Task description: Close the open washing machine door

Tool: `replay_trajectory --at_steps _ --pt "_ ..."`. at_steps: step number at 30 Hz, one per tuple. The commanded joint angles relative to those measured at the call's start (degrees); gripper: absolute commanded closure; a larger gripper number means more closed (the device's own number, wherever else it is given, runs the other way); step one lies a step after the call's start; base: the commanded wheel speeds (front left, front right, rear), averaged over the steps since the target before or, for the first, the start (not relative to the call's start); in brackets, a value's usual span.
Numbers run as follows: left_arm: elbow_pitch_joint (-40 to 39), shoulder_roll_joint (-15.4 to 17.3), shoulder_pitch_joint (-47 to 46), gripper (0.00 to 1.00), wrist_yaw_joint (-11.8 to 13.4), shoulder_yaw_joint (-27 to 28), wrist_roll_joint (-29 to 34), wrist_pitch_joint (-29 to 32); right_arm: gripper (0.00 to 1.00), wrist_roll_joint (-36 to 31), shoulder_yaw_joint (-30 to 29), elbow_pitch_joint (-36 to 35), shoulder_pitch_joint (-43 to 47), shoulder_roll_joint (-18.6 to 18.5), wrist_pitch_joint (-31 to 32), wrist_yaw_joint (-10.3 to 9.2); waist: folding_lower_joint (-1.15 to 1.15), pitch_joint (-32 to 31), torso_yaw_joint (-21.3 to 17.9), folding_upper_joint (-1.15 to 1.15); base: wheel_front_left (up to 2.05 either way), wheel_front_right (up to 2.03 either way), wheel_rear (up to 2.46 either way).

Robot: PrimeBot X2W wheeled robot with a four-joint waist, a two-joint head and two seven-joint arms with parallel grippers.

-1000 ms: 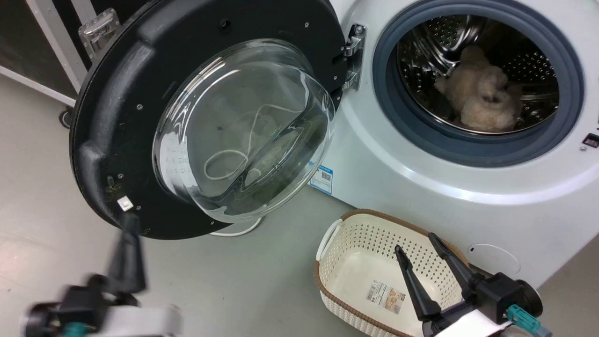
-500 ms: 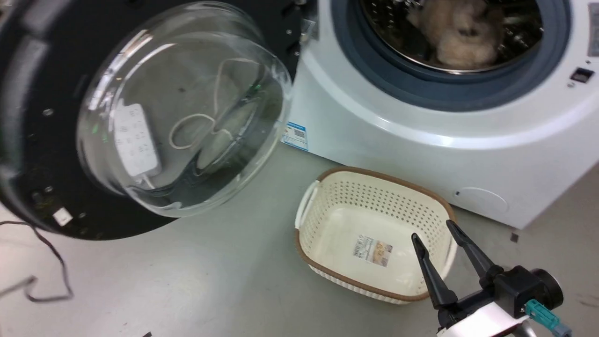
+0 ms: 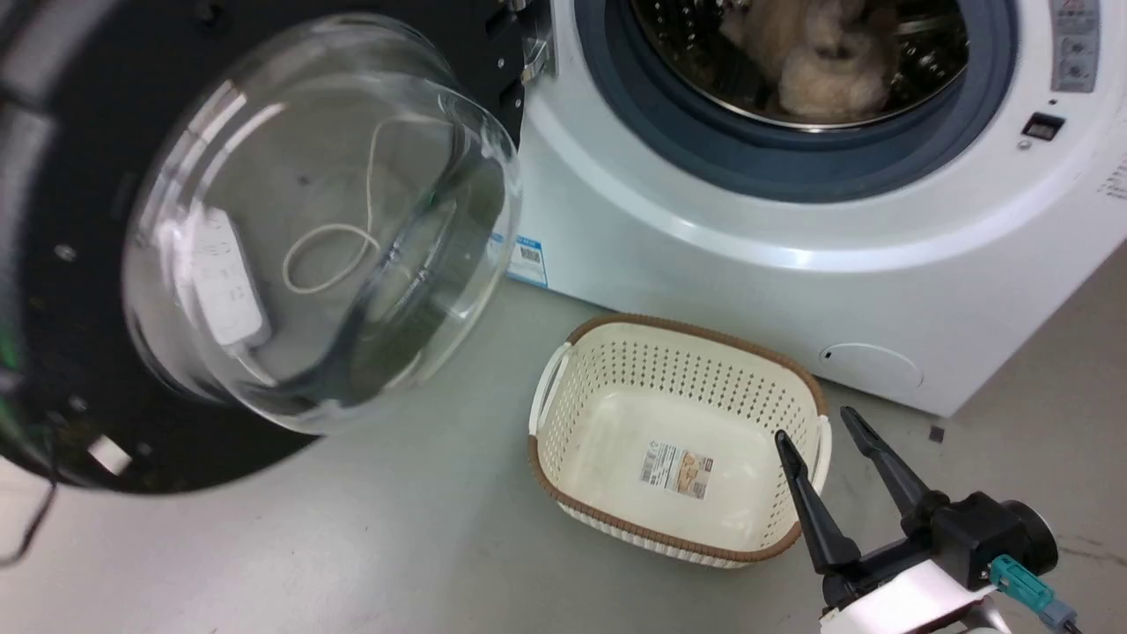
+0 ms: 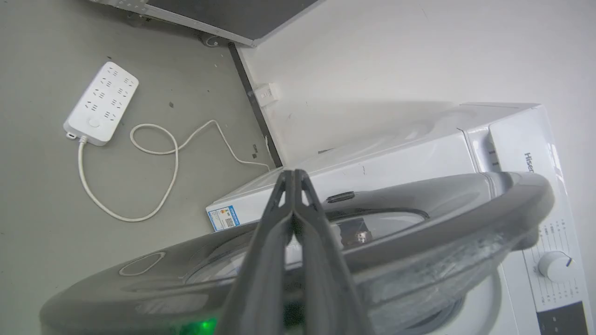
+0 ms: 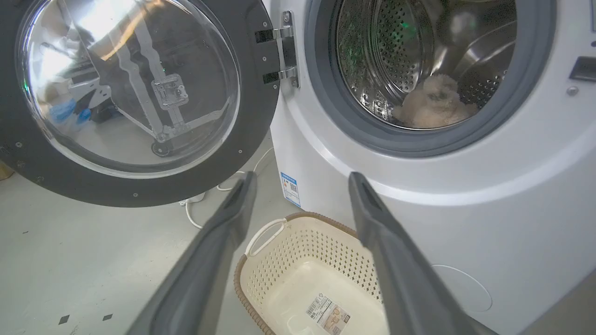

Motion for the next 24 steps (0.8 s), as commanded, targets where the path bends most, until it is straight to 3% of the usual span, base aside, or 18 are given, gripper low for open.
replay_trajectory --at_steps 1,8,11,12,18,24 --pt "-1.1 -1.6 3.1 1.0 -1.1 -1.5 -1.0 3.1 0.0 0.2 -0.3 0.3 0.0 0.5 -0.2 0.05 0.0 -1.0 -0.2 0.0 0.0 0.0 0.0" --pt "-6.5 -4.9 9.4 1.0 -2.4 -2.0 -5.5 9.8 0.0 -0.1 -1.1 0.8 0.7 1.7 -0.2 0.05 0.0 -3.9 -0.6 0.0 0.0 0.0 0.0" --pt "-11.0 -8.4 13.5 1.0 -2.6 -2.8 -8.1 13.0 0.0 -0.1 -2.0 0.9 1.2 2.6 -0.2 0.05 0.0 -5.3 -0.9 0.0 0.0 0.0 0.0" --pt "-15.8 -12.6 17.9 1.0 -2.5 -4.1 -10.1 15.3 0.0 0.1 -2.4 1.3 1.7 3.4 -0.2 0.05 0.0 -6.6 -1.4 0.0 0.0 0.0 0.0" --pt "-23.5 -19.5 25.2 1.0 -2.5 -7.6 -12.1 16.8 0.0 -0.7 -2.9 1.4 2.3 4.1 -0.2 0.05 0.0 -8.0 -3.9 0.0 0.0 0.0 0.0" --pt "-28.7 -21.8 31.4 1.0 -2.4 -14.9 -16.3 15.2 0.0 -1.2 -3.2 1.2 2.0 3.7 -0.2 0.05 0.0 -7.4 -8.6 0.0 0.0 0.0 0.0"
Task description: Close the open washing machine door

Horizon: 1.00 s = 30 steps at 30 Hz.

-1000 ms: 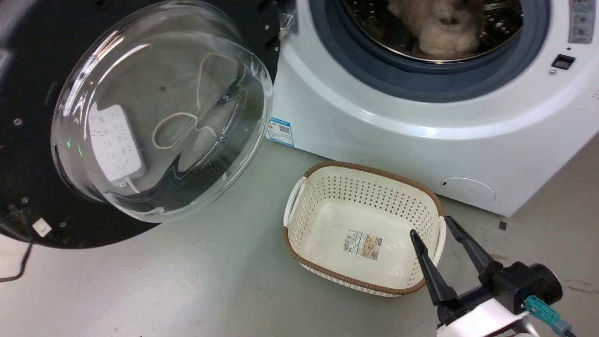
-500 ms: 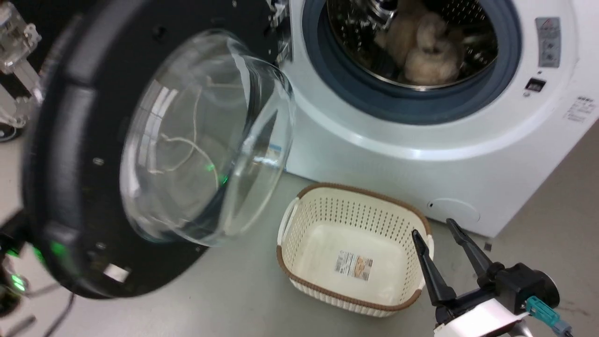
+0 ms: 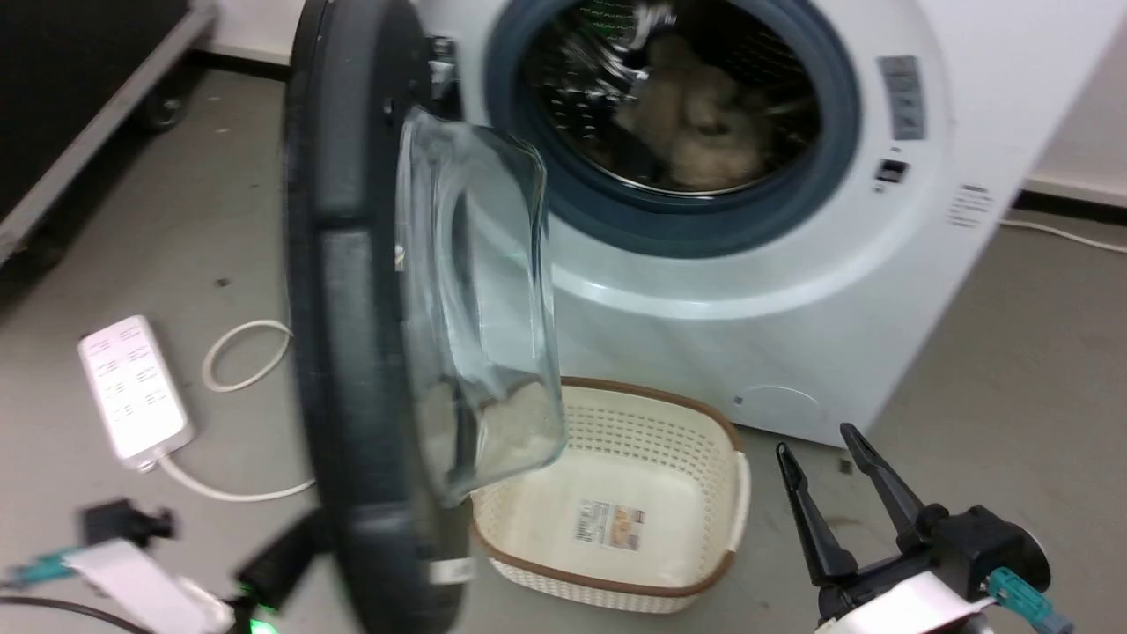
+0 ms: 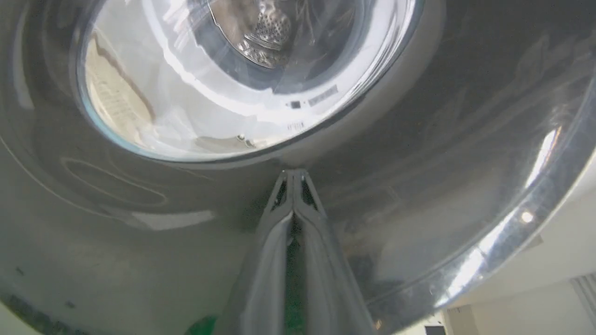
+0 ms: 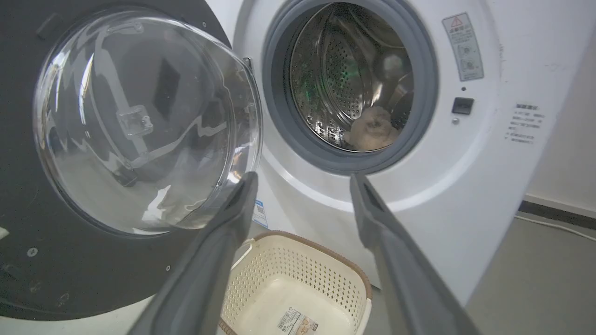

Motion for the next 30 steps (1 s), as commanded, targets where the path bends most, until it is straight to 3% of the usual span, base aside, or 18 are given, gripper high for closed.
replay_trajectory --at_steps 1,7,13,21,30 --pt "-0.8 -0.8 1.8 1.0 -0.1 -2.7 -1.5 -0.7 0.0 -0.3 -0.2 -0.2 0.2 -0.3 -0.2 0.05 0.01 0.7 -2.7 0.0 0.0 0.0 0.0" --pt "-1.2 -0.8 4.0 1.0 -1.5 -16.6 -7.4 -10.4 0.0 -0.4 -0.7 -0.4 -0.9 -1.2 -0.2 0.05 0.01 3.1 -9.6 0.0 0.0 0.0 0.0" --pt "3.5 -0.8 -1.2 1.0 -3.9 -25.3 -9.8 -18.9 0.0 -0.1 -1.0 -0.7 -2.4 -1.7 -0.2 0.05 0.01 6.2 -17.3 0.0 0.0 0.0 0.0" --pt "13.8 -0.8 -16.5 1.0 -5.9 -29.6 -12.1 -33.3 0.0 0.7 -1.6 -0.8 -4.2 -1.2 -0.2 0.05 0.01 10.7 -25.5 0.0 0.0 0.0 0.0" --pt "29.8 -0.8 -36.0 1.0 -6.6 -32.2 -15.6 -48.6 0.0 1.4 -0.2 0.0 -6.1 0.2 -0.2 0.05 0.01 13.0 -29.7 0.0 0.0 0.0 0.0"
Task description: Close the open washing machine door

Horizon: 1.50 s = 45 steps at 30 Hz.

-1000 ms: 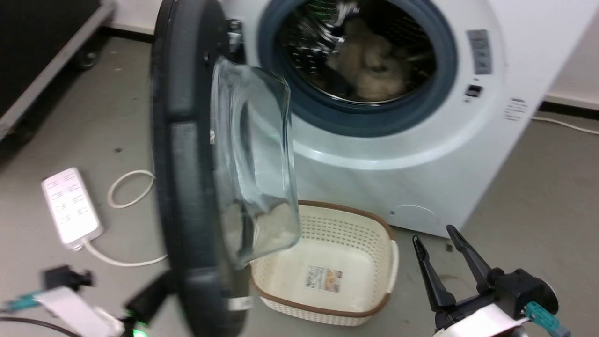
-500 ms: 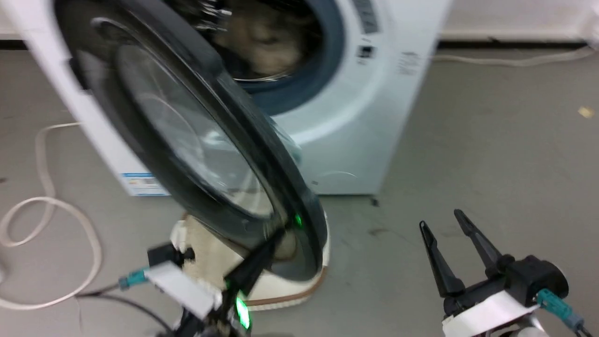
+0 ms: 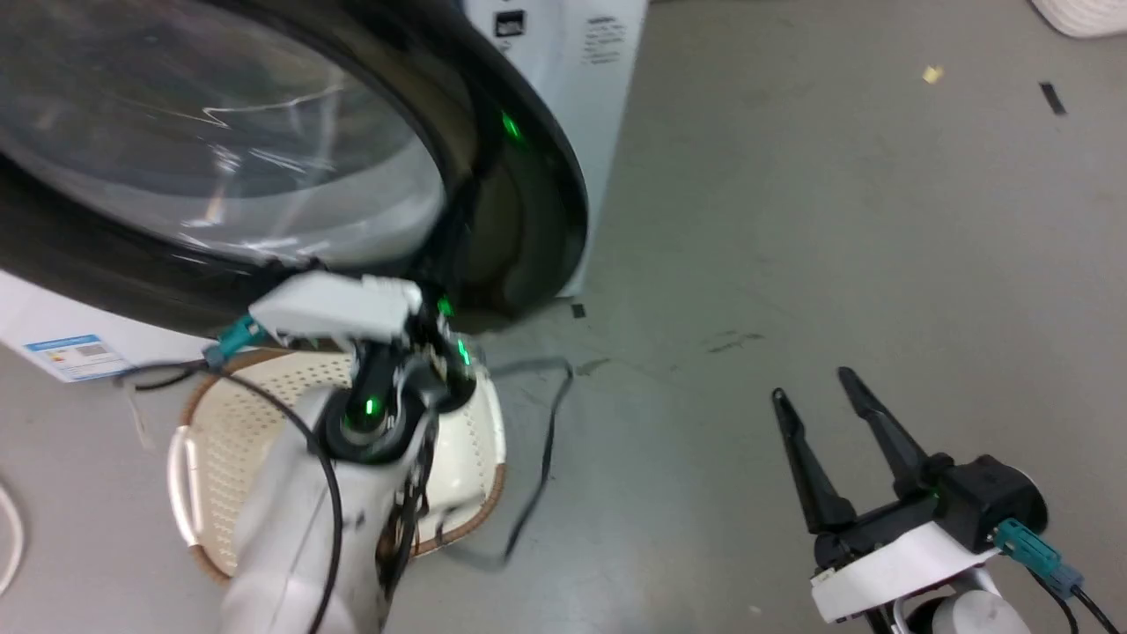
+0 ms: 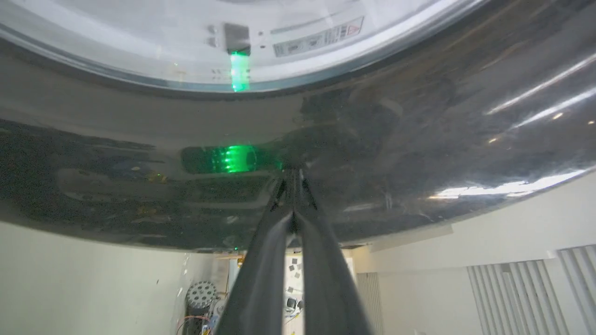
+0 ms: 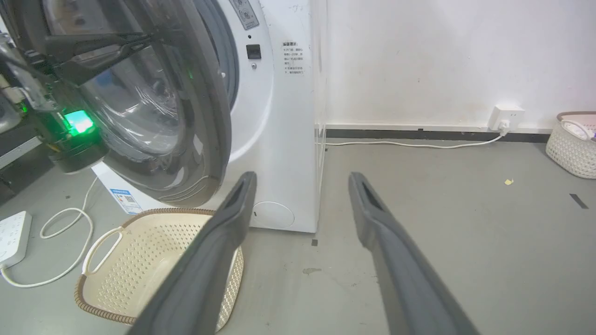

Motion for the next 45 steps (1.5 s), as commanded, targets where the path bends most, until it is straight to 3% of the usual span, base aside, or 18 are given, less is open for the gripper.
replay_trajectory --at_steps 1,8,14,15,16,17,22,26,29,37,41,45 --pt "1.1 0.1 -1.3 1.0 -0.5 -0.2 -0.5 -0.8 0.0 0.3 0.1 0.1 -1.0 0.4 -0.2 0.05 -0.01 0.7 -0.8 -0.01 0.0 0.0 0.0" --pt "9.6 0.1 -7.4 1.0 -1.1 -3.2 -3.4 -4.8 0.0 0.4 0.0 0.6 -1.5 0.9 -0.2 0.05 -0.01 0.4 -0.6 -0.01 0.0 0.0 0.0" --pt "4.2 0.7 -1.9 0.98 -1.1 -5.0 -0.2 -2.5 0.0 0.2 -1.0 0.2 -0.5 1.0 -0.2 0.05 -0.01 -1.9 2.0 -0.01 0.0 0.0 0.0" --pt "2.1 1.2 0.2 0.64 -1.1 -5.5 0.8 -2.1 0.0 0.2 -1.4 0.0 -0.2 0.9 -0.2 0.05 -0.01 -2.6 2.8 -0.01 0.0 0.0 0.0" --pt "0.1 1.7 2.4 0.08 -1.1 -5.9 2.1 -2.1 0.0 0.1 -1.7 -0.1 0.3 0.8 -0.2 0.05 -0.01 -3.2 3.5 -0.01 0.0 0.0 0.0" --pt "-1.9 2.4 4.7 0.0 -1.1 -6.4 3.5 -2.4 0.0 0.1 -2.0 -0.3 0.8 0.7 -0.2 0.05 -0.01 -4.1 4.4 -0.01 0.0 0.0 0.0" --pt "-10.9 7.5 16.4 0.0 -1.1 -9.7 12.9 -6.3 0.0 -0.4 -2.7 -0.8 3.5 0.1 -0.2 0.05 -0.01 -8.2 9.1 -0.01 0.0 0.0 0.0" --pt "-13.1 12.2 23.4 0.0 -1.1 -12.3 23.8 -13.3 0.0 -0.8 -3.0 -1.2 5.2 -0.1 -0.2 0.05 -0.01 -10.8 12.8 -0.01 0.0 0.0 0.0" --pt "-13.3 14.5 26.1 0.0 -0.5 -11.0 33.7 -16.2 0.0 -1.1 -3.0 -1.5 6.3 -0.2 -0.2 0.05 -0.01 -12.3 15.1 -0.01 0.0 0.0 0.0" --pt "-23.4 10.6 34.9 0.0 5.8 5.4 68.5 -16.7 0.0 -1.6 -2.9 -2.0 8.8 0.0 -0.2 0.05 -0.01 -15.0 19.0 -0.01 0.0 0.0 0.0" --pt "-26.1 9.3 38.4 0.0 6.9 8.4 80.8 -16.7 0.0 -1.5 -2.7 -2.0 9.5 0.1 -0.2 0.05 -0.01 -15.5 20.1 -0.01 0.0 0.0 0.0" --pt "-25.7 9.9 40.5 0.0 7.4 8.0 89.9 -16.7 0.0 -1.4 -2.8 -1.9 9.9 0.2 -0.2 0.05 -0.01 -15.7 21.1 -0.01 0.0 0.0 0.0"
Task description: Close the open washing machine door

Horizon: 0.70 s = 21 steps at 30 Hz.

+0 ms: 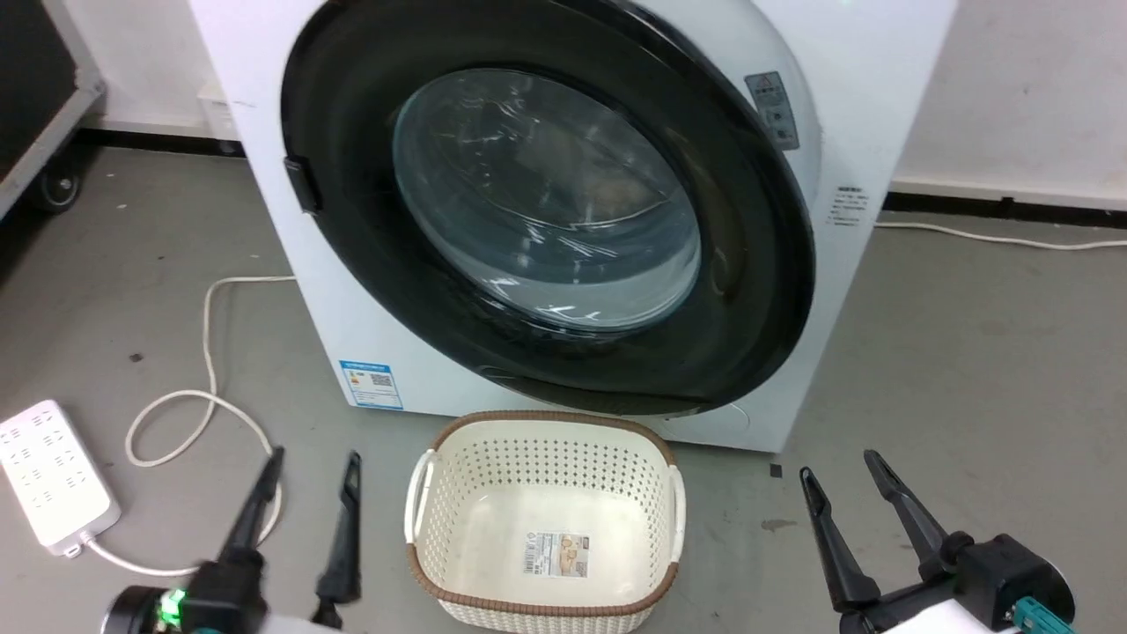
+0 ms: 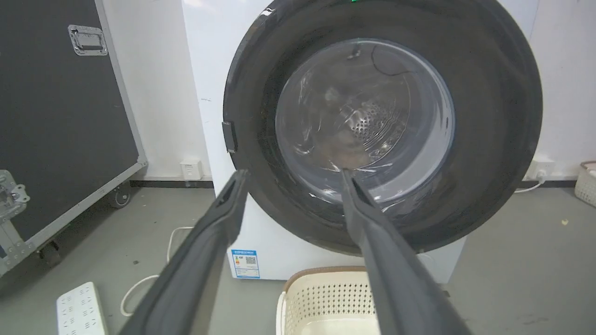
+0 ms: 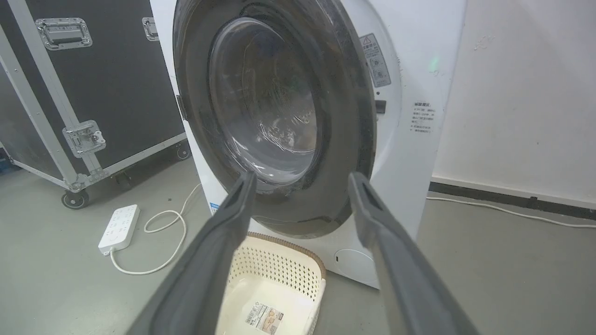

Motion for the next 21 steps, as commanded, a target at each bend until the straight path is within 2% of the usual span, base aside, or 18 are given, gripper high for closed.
replay_trajectory --at_steps 1,4,6,8,9,10,11,16,21 --pt "0.4 0.7 1.0 0.0 0.4 -0.6 2.4 -0.2 0.0 0.0 0.0 -0.1 1.0 0.2 -0.2 0.05 0.01 0.0 0.4 0.0 0.0 0.0 0.0" --pt "0.7 0.6 1.7 0.0 2.0 -1.4 6.3 -0.2 0.0 -0.1 0.3 -0.1 1.1 0.1 -0.2 0.05 0.01 0.2 0.9 0.0 0.0 0.0 0.0" --pt "0.2 -1.0 1.9 0.0 2.8 -0.7 5.6 -0.2 0.0 -0.1 0.1 -0.2 1.0 0.1 -0.2 0.05 0.01 0.5 1.4 0.0 0.0 0.0 0.0" --pt "0.1 -1.5 2.1 0.0 2.6 -0.5 5.5 -0.2 0.0 0.3 0.3 -0.4 0.7 0.0 -0.2 0.05 0.01 0.9 1.9 0.0 0.0 0.0 0.0" --pt "0.2 -1.7 2.1 0.0 2.3 -0.5 5.4 -0.2 0.5 0.5 0.7 -0.6 0.5 -0.3 -0.2 0.05 0.01 1.2 2.3 0.0 0.0 0.0 0.0" --pt "0.2 -1.9 2.0 0.0 2.1 -0.4 5.2 -0.2 0.93 0.5 1.1 -0.9 0.2 -0.6 -0.2 0.05 0.01 1.7 2.6 0.0 0.0 0.0 0.0" --pt "0.1 -2.2 1.9 0.0 1.9 -0.3 5.0 -0.2 1.0 0.5 1.5 -1.3 -0.2 -1.0 -0.2 0.05 0.01 2.3 3.0 0.0 0.0 0.0 0.0" --pt "0.3 -3.6 0.2 0.0 1.2 0.0 4.5 -0.2 1.0 1.9 4.7 -2.1 -5.0 -4.7 0.2 0.05 0.01 6.2 5.2 0.0 0.0 0.0 0.0" --pt "0.1 -4.8 -2.2 0.0 0.5 -0.2 4.5 -0.2 1.0 6.0 7.8 -1.9 -14.3 -10.3 4.1 0.05 0.01 10.7 7.2 0.0 0.0 0.0 0.0"
